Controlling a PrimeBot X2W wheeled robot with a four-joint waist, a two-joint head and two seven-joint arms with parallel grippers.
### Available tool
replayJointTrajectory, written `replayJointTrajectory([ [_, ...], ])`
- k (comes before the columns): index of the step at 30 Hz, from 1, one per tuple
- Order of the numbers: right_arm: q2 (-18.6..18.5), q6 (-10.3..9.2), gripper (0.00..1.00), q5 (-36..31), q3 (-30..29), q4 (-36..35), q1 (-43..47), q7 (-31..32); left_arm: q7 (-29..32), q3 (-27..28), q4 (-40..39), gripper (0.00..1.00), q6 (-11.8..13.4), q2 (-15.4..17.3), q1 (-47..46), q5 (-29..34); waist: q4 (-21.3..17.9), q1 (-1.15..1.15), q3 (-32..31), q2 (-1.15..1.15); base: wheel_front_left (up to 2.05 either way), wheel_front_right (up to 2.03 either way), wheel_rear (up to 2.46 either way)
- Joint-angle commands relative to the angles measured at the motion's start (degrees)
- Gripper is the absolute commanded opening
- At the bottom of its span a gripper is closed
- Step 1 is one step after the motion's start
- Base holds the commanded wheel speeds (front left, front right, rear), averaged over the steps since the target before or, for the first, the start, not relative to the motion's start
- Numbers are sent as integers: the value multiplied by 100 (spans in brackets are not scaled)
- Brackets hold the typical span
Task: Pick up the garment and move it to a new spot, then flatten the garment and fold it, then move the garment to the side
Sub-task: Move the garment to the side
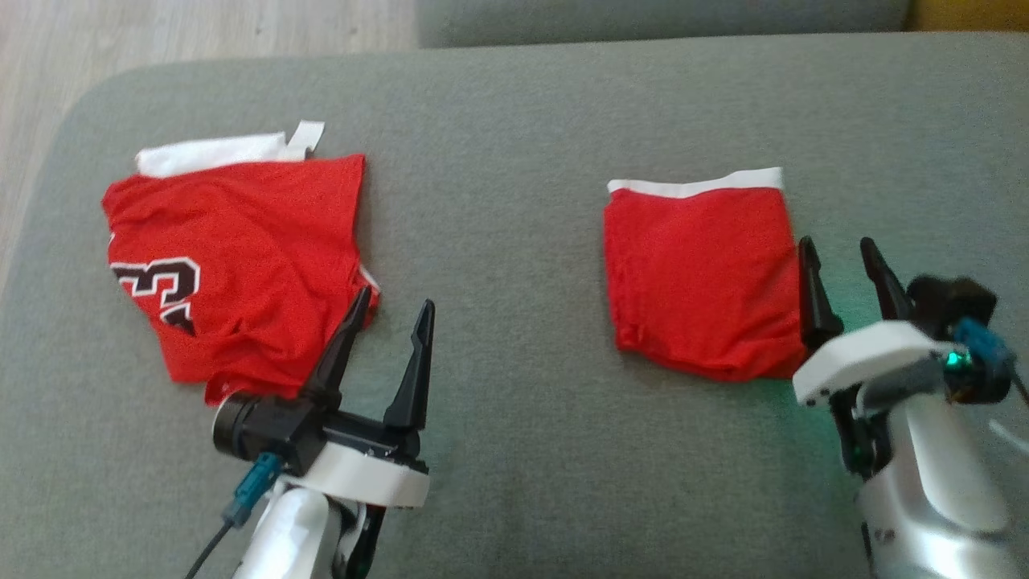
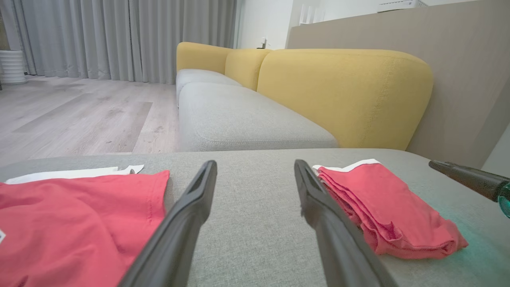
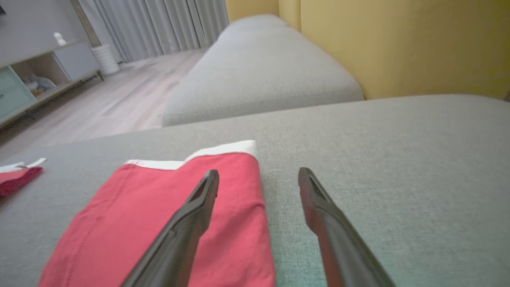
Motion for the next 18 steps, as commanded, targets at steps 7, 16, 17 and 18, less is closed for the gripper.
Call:
replayJointTrajectory([
  [7,-10,-5,100,-71,-247,857,-826,779,-46,41,-180,100,13,9,-385,-33,383,-1,382,0,0,0,0],
  [16,-91,-5,0,-333,62,1607,-966,1177,-46,61,-146,100,11,9,-410,-75,492,-1,335,0,0,0,0],
  [17,-121,-5,0,-360,97,1599,-980,1127,-46,73,-140,100,11,9,-405,-74,481,-1,310,0,0,0,0],
  [18,-150,-5,0,-379,135,1580,-996,1078,-46,88,-138,100,11,9,-399,-72,464,-1,287,0,0,0,0],
])
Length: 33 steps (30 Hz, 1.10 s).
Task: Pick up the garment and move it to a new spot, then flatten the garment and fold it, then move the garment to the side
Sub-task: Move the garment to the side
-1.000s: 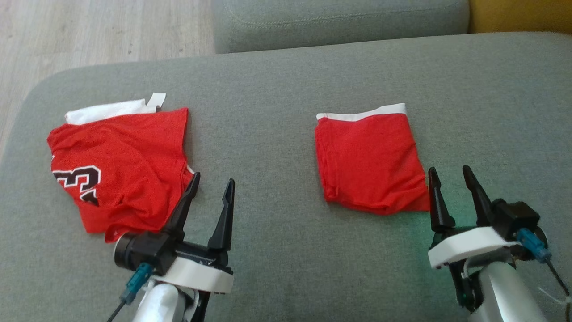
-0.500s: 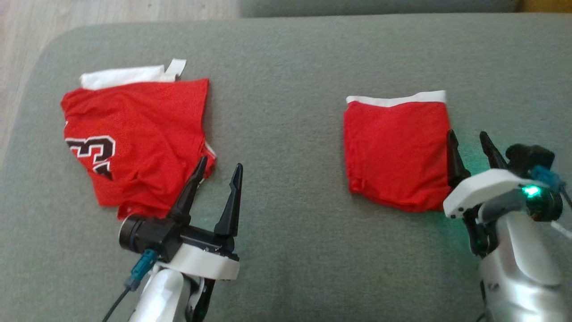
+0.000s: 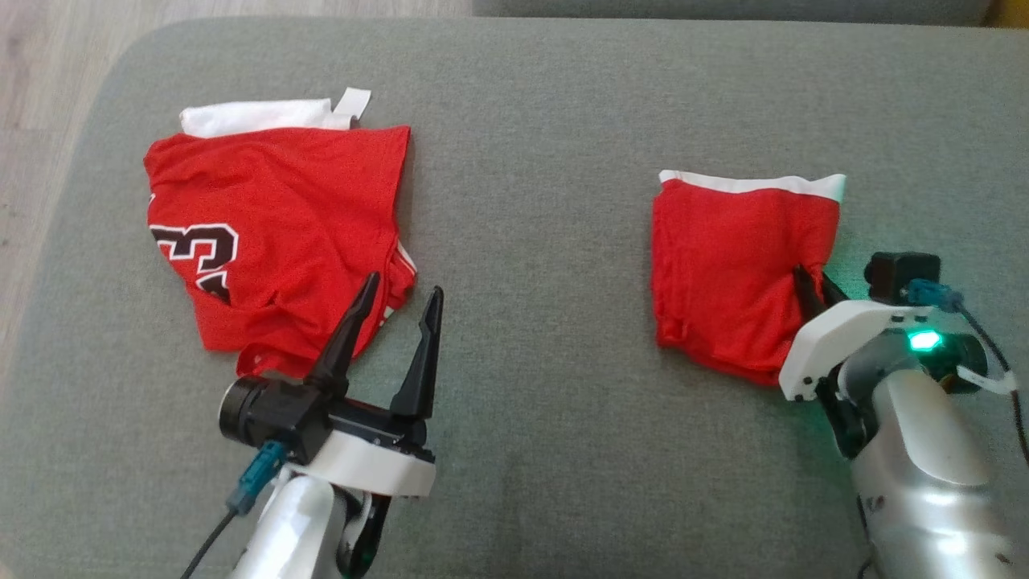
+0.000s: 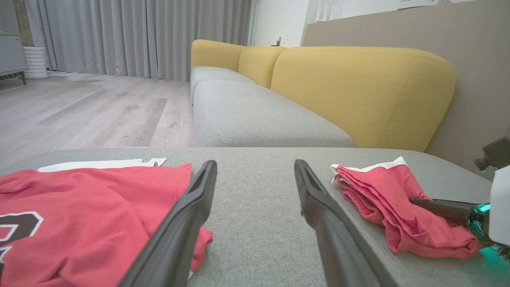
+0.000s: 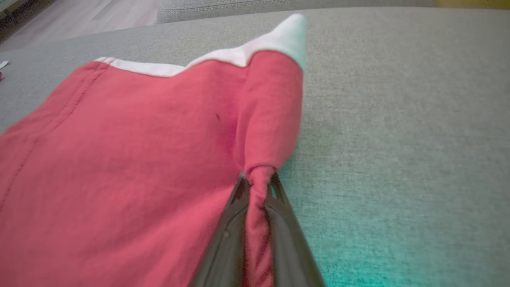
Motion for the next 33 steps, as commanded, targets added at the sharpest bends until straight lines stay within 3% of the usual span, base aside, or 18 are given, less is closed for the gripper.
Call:
replayJointTrajectory([
  [1,-36,-5,0,-63,221,-89,-67,-68,-46,233,-152,100,11,10,-180,-12,-41,0,-45,0,0,0,0],
  [7,-682,-5,0,-276,874,-261,-131,-157,-46,313,-174,100,14,10,-131,6,-217,0,-177,0,0,0,0],
  [13,-1899,-5,0,-336,1263,-378,-110,-91,-46,340,-233,100,13,10,-133,17,-290,0,-145,0,0,0,0],
  [20,-3161,-5,0,-403,1121,-185,-290,-99,-46,350,-263,100,11,10,-249,12,-267,0,134,0,0,0,0],
  [27,-3729,-5,0,-401,671,71,-463,-164,-46,365,-352,100,9,10,-426,-107,-162,0,409,0,0,0,0],
  [33,-3797,-5,0,-261,506,7,-556,-260,-46,420,-378,100,9,15,-478,-47,-177,0,628,0,0,0,0],
])
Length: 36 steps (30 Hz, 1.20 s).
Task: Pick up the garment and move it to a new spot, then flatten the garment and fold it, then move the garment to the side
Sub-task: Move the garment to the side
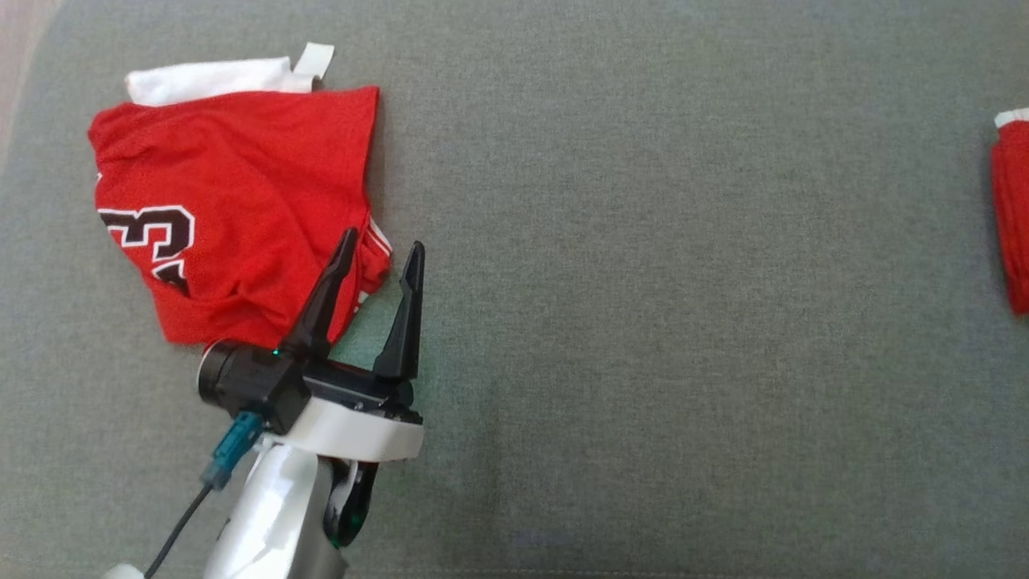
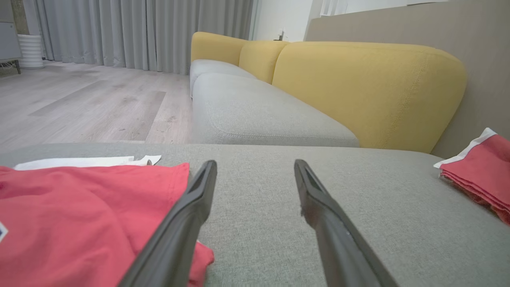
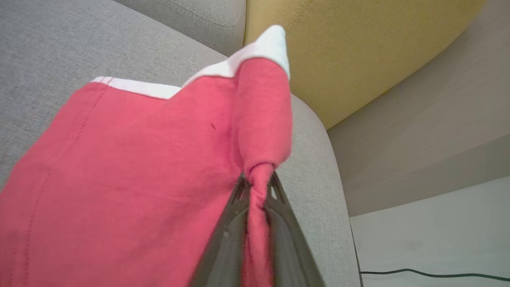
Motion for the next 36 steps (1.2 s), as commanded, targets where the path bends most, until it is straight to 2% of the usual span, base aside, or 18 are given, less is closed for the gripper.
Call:
replayJointTrajectory([
  [1,-248,-5,0,20,21,-187,-99,-61,-46,234,-180,100,10,23,-182,56,-19,0,63,0,0,0,0],
  [7,-149,-5,0,60,-90,-317,-135,-13,-46,211,-159,100,9,28,-246,91,-68,0,114,0,0,0,0],
  [8,-109,-5,17,84,-129,-343,-130,-31,-46,203,-148,100,9,28,-253,91,-74,0,96,0,0,0,0],
  [9,-46,-5,48,146,-203,-335,-125,-2,-46,197,-137,100,9,27,-254,88,-79,0,69,0,0,0,0],
  [10,15,-5,100,190,-263,-341,-124,29,-46,194,-127,100,9,27,-250,83,-84,0,33,0,0,0,0],
  [18,483,-5,100,221,-159,-848,-55,-50,-46,308,-46,100,9,21,-3,-89,-210,0,-541,0,0,0,0],
  [23,1013,-5,100,292,106,-1398,-91,-351,-46,390,-63,100,9,17,162,-147,-339,0,-942,0,0,0,0],
  [27,1679,-5,100,522,199,-1883,58,-653,-46,461,-91,100,9,15,314,-97,-425,0,-1243,0,0,0,0],
  [33,3081,-5,100,945,-99,-2556,660,-981,-46,570,-81,100,9,14,651,-31,-566,0,-1598,0,0,0,0],
  [36,3370,-5,100,918,23,-2707,941,-1072,-46,578,-84,100,9,14,768,-23,-593,0,-1681,0,0,0,0],
])
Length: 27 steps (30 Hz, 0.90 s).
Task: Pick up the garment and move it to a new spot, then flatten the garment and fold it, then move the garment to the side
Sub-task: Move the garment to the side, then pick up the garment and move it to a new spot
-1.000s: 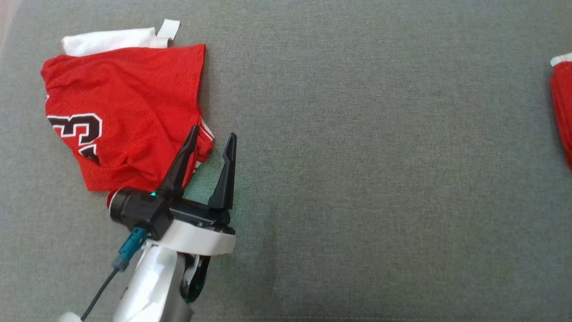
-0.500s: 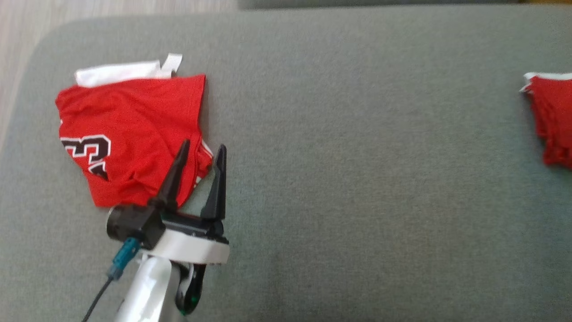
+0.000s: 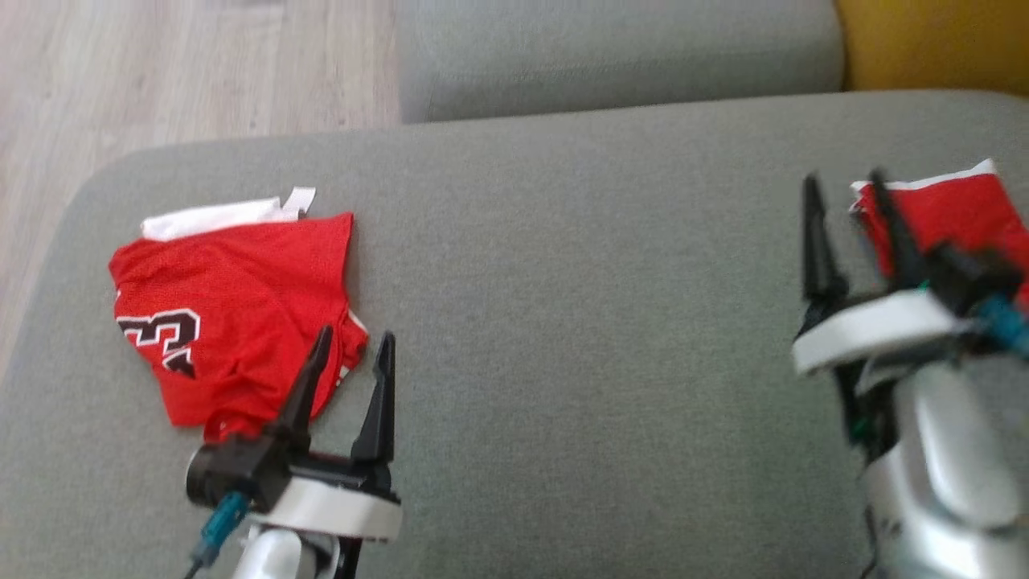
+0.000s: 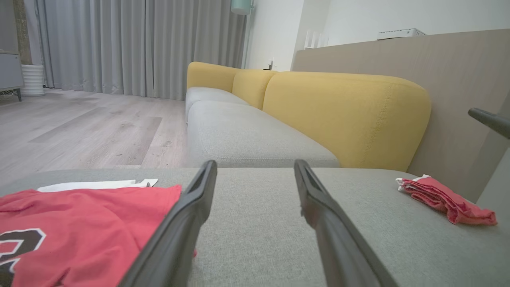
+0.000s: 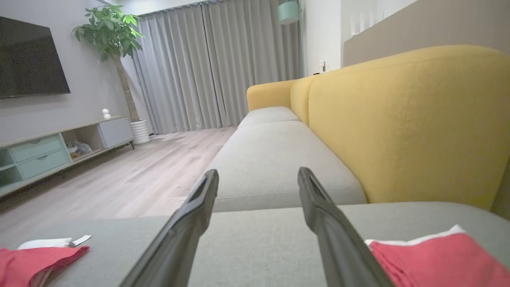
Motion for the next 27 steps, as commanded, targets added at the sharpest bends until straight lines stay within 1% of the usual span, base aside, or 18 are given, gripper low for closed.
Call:
replayJointTrajectory([
  [1,-4,-5,100,-4,107,-231,-111,-76,-46,238,-193,100,9,11,-148,26,-46,1,-70,0,0,0,0],
  [2,126,-5,100,-12,125,-326,198,-198,-46,273,-217,100,24,11,-51,23,-52,1,-96,0,0,0,0],
  [3,165,-5,100,21,100,-349,348,-260,-46,293,-233,100,37,11,-8,13,-54,1,-106,0,0,0,0],
  [7,207,-5,100,80,223,-396,906,-480,-46,294,-285,100,68,11,132,-34,-29,1,-126,0,0,0,0],
  [10,209,-5,100,250,348,-377,1171,-560,-46,292,-278,100,82,11,184,-46,-13,1,-108,0,0,0,0],
  [15,210,-5,100,283,496,-401,1311,-604,-46,285,-279,100,112,11,195,-71,-2,1,-98,0,0,0,0],
  [21,211,-5,100,327,432,-414,1326,-614,-46,275,-251,100,104,11,133,-59,53,1,-98,0,0,0,0],
  [24,211,-5,100,399,424,-448,1364,-615,-46,258,-226,100,94,11,114,-33,148,1,-101,0,0,0,0],
  [27,211,-5,100,431,539,-485,1442,-616,-46,251,-198,100,87,11,113,-5,312,1,-140,0,0,0,0],
])
